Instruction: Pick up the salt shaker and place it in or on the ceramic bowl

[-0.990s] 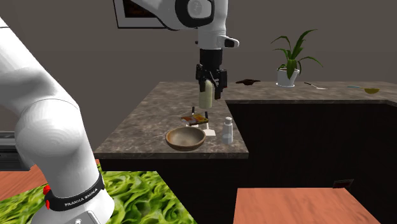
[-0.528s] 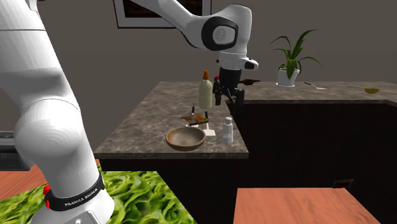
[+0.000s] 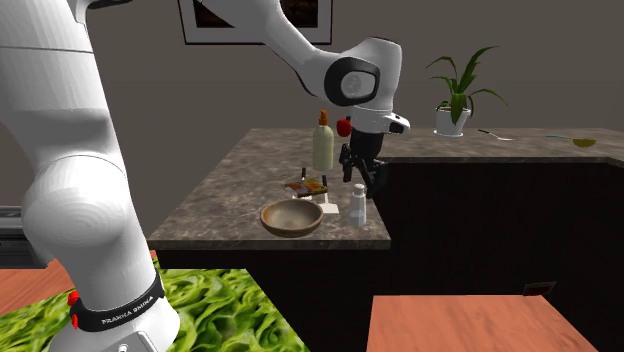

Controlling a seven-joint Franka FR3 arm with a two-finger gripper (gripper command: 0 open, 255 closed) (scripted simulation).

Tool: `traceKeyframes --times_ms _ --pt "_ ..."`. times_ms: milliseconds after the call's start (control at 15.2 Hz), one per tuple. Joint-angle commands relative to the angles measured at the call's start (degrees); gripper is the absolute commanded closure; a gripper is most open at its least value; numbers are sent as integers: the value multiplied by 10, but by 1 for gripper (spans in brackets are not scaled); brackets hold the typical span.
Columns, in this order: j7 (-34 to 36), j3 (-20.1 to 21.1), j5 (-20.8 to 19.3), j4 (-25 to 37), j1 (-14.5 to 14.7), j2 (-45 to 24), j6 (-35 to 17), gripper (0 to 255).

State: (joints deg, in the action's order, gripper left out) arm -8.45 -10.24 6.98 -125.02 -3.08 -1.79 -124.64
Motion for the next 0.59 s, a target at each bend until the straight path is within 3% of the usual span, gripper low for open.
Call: traceKeyframes --times_ms 0,462,528 --pt "-3 0 3 -6 0 -7 -12 0" --pt "-3 0 3 -6 0 -7 -12 0" --pt "-3 0 3 -6 0 -7 -12 255"
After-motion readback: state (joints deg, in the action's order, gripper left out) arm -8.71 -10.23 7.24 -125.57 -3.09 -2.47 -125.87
